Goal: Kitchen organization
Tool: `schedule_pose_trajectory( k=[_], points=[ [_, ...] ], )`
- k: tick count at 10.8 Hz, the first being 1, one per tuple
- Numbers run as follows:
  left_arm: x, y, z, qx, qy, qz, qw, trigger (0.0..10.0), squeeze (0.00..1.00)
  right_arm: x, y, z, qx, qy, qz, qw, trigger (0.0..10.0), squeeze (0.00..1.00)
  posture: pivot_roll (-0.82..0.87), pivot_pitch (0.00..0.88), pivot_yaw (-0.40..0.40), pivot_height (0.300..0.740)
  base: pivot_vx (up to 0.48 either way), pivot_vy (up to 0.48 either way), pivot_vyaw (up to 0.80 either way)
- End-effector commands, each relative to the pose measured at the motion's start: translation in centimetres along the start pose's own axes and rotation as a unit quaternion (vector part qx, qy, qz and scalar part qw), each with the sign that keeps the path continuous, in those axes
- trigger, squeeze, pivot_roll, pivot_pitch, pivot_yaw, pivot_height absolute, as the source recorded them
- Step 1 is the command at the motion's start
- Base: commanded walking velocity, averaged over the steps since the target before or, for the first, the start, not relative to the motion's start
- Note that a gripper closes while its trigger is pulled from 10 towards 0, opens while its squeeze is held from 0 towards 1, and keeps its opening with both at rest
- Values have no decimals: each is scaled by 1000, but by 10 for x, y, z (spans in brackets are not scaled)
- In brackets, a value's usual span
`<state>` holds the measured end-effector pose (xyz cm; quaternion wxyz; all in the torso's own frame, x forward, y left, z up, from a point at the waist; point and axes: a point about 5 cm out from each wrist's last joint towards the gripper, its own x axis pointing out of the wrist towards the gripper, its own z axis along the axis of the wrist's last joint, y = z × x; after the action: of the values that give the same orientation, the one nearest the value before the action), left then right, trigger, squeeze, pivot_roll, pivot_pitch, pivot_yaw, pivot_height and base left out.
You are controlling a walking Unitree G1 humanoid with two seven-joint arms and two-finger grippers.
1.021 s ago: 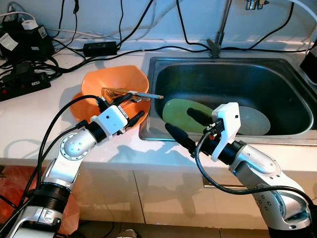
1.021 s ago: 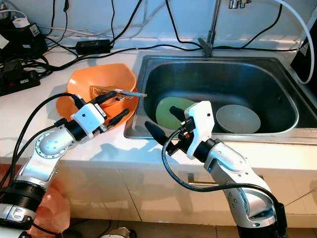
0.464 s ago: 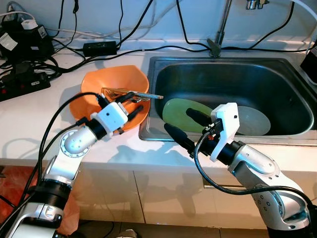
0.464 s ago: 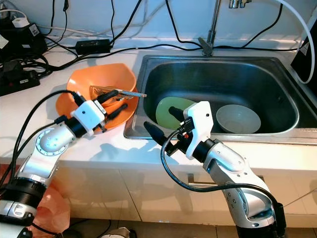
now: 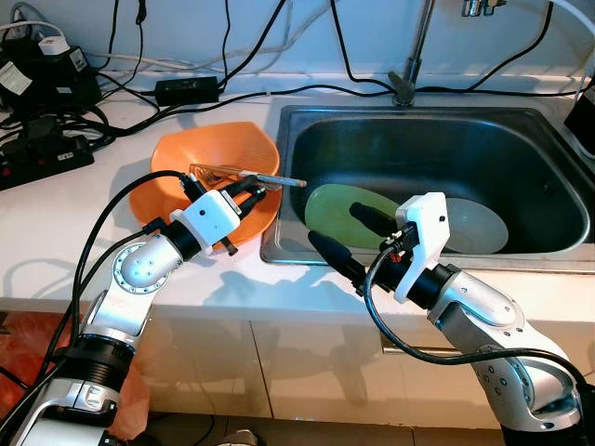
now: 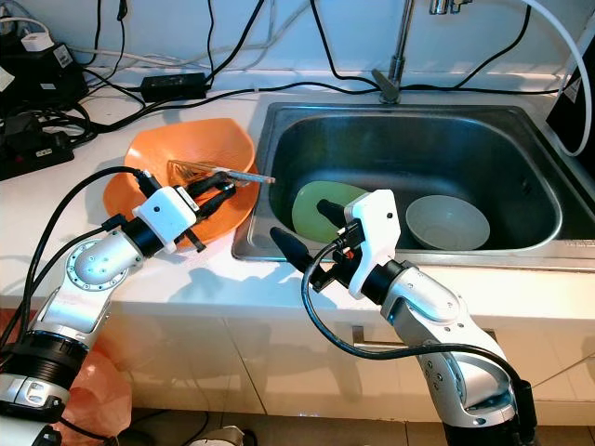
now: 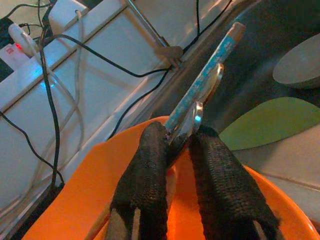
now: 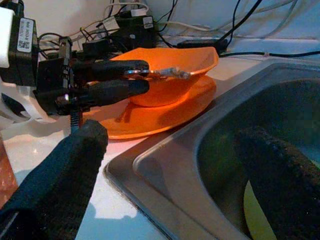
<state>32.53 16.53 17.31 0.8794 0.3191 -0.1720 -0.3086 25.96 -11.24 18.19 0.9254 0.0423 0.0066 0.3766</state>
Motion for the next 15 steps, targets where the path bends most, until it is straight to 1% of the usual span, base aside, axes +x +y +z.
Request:
schedule_pose_trajectory(
  k=[1,5,6,7,9,11,12,13,14,15],
  points=[
    [-1,4,1,-1,-5,6,1000,0,0,-1,2,-1,-2,3,-2,1000,10000,0,68,63,69,740,0,0,0],
    [-6,11,5,17,-8,9,1000,0,0,1,1,-2,-1,1,-4,1000,10000,0,78,56,69,740,0,0,0],
    [-7,12,5,17,-7,9,1000,157,0,2,1,-2,-1,1,-4,1000,10000,0,78,55,67,740,0,0,0],
    [-8,11,4,19,-6,1,1000,157,0,2,1,-2,-1,0,-3,1000,10000,0,77,53,68,740,0,0,0],
    [-8,24,14,25,-22,28,999,0,0,2,0,-2,-2,0,-5,1000,10000,0,78,52,67,740,0,0,0],
    [-5,40,34,41,-46,29,998,0,0,1,-1,-2,-1,0,-6,1000,10000,0,81,53,66,740,0,0,0],
    [-7,49,46,41,-57,22,997,0,0,1,-1,-3,1,0,-7,1000,10000,0,85,56,65,740,0,0,0],
    [-9,54,50,43,-57,11,997,0,0,1,-1,-3,2,1,-7,1000,10000,0,89,56,63,740,0,0,0],
    [-10,56,52,36,-57,4,998,0,0,1,-2,-3,2,1,-7,1000,10000,0,94,56,61,740,0,0,0],
    [-16,60,55,19,-50,-10,999,0,0,2,-3,-3,2,0,-6,1000,10000,0,96,54,60,740,0,0,0]
  ],
)
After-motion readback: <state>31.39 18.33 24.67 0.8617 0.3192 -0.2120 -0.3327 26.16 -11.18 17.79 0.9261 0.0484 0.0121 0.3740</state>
